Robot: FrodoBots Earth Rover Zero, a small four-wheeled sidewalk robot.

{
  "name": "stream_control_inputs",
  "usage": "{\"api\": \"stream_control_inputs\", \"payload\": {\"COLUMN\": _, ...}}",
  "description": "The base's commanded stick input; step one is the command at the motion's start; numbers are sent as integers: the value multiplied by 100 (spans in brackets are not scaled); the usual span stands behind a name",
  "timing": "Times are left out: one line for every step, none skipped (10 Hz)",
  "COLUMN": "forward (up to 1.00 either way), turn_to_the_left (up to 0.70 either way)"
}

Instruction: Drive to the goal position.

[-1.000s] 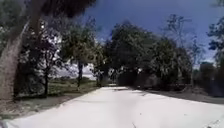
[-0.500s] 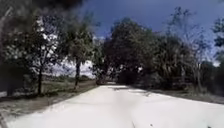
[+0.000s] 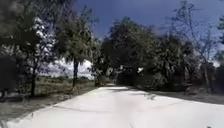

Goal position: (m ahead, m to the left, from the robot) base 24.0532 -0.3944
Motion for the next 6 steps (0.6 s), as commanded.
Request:
{"api": "stream_control_inputs", "payload": {"forward": 85, "turn_to_the_left": 0}}
{"api": "stream_control_inputs", "payload": {"forward": 85, "turn_to_the_left": 0}}
{"api": "stream_control_inputs", "payload": {"forward": 85, "turn_to_the_left": 0}}
{"api": "stream_control_inputs", "payload": {"forward": 85, "turn_to_the_left": 0}}
{"api": "stream_control_inputs", "payload": {"forward": 85, "turn_to_the_left": 0}}
{"api": "stream_control_inputs", "payload": {"forward": 85, "turn_to_the_left": 0}}
